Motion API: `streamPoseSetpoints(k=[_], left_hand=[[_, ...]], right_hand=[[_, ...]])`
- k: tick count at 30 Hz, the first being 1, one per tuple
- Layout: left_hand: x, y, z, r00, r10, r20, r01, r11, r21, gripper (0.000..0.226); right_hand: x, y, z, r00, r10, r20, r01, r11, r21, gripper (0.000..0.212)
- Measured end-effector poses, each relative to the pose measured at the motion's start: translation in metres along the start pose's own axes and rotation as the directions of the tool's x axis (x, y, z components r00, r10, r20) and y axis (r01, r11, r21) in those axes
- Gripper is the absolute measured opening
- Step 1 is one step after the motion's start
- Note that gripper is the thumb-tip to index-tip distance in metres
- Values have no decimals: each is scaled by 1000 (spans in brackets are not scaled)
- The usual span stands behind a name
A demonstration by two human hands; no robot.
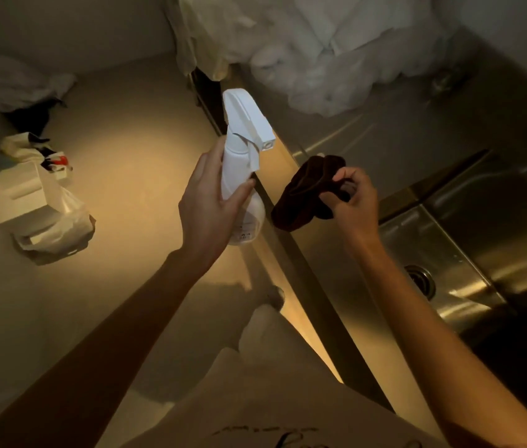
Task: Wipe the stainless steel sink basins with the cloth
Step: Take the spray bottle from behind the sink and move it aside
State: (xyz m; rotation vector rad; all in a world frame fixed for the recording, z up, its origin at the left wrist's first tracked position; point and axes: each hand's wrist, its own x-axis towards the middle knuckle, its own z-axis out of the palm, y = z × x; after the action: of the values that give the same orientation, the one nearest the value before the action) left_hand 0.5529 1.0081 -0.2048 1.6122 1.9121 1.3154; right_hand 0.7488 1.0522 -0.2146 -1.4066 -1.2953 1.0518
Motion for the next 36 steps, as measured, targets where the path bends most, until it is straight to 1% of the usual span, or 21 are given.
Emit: streamPoseSetpoints(k=[4,7,9,12,14,18,23,27,29,32,34,36], left_hand=[[64,4,21,999,49,18,-49,999,5,61],[115,15,44,990,133,55,-134,990,31,61],[145,24,61,981,175,79,-178,984,23,61],[180,36,88,972,210,103,-208,978,-29,62],[196,43,106,966,228,124,-221,973,-65,62],[221,59,145,936,278,217,-257,959,-117,66],[246,75,196,883,327,336,-272,941,-200,65],[269,87,233,843,372,389,-279,920,-276,64],[283,92,251,822,396,410,-271,904,-330,63],[301,95,276,776,449,444,-290,878,-380,61],[311,93,292,737,491,463,-312,856,-412,60],[323,92,307,719,506,477,-309,847,-432,60]], right_hand=[[58,-3,7,998,66,-3,-66,996,67,37],[99,-13,4,999,29,-41,-25,994,103,33],[122,-17,-2,997,9,-79,-3,996,84,33],[152,-17,-15,992,25,-125,-17,998,68,32],[167,-14,-25,984,29,-175,-27,1000,15,30],[182,-4,-47,955,48,-294,-53,999,-11,31],[190,7,-68,902,80,-424,-91,996,-4,35],[194,15,-76,832,103,-545,-126,992,-3,45],[198,17,-78,795,115,-596,-144,990,0,43],[213,19,-75,730,125,-672,-208,977,-45,33],[228,17,-72,699,122,-704,-239,969,-69,29],[244,14,-71,675,124,-728,-256,964,-73,27]])
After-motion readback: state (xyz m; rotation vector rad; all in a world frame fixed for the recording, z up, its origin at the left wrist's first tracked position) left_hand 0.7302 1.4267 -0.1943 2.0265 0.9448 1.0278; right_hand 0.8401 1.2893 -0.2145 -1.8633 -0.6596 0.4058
